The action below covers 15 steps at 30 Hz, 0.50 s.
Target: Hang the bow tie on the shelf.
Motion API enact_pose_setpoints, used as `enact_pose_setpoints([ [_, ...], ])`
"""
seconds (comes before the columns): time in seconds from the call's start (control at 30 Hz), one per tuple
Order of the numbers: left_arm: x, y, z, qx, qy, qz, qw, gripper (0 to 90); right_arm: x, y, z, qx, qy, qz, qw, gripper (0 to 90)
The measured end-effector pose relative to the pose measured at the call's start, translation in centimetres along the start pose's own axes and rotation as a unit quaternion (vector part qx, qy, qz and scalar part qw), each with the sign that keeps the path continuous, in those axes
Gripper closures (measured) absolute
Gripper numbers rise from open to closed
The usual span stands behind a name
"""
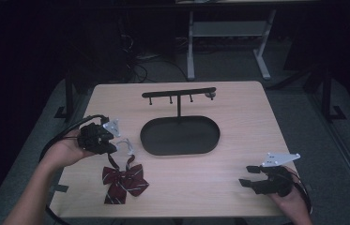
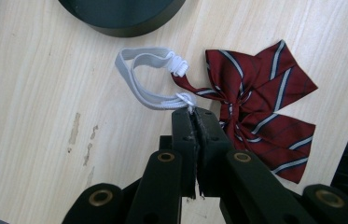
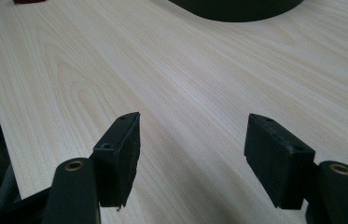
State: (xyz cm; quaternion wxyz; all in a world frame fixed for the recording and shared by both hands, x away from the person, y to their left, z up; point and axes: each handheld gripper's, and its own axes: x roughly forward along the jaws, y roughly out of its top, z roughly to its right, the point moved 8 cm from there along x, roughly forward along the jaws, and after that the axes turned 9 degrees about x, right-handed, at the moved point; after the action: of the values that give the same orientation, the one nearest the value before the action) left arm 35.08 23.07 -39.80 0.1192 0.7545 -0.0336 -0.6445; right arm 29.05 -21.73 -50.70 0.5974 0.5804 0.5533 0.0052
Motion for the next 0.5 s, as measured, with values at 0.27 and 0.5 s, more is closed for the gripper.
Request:
enact_pose_setpoints([
  [0.27,-0.8,0.6,0.2,0.014,0.002,-0.003,0.9999,87.6,0.0,0.0,0.0,0.001,-0.001,-0.002,1.0,35.5],
  [0.5,-1.4,1.2,0.2,0.021,0.002,-0.001,0.9998,87.7,-0.1,0.0,0.0,0.003,0.0,0.002,1.0,35.5],
])
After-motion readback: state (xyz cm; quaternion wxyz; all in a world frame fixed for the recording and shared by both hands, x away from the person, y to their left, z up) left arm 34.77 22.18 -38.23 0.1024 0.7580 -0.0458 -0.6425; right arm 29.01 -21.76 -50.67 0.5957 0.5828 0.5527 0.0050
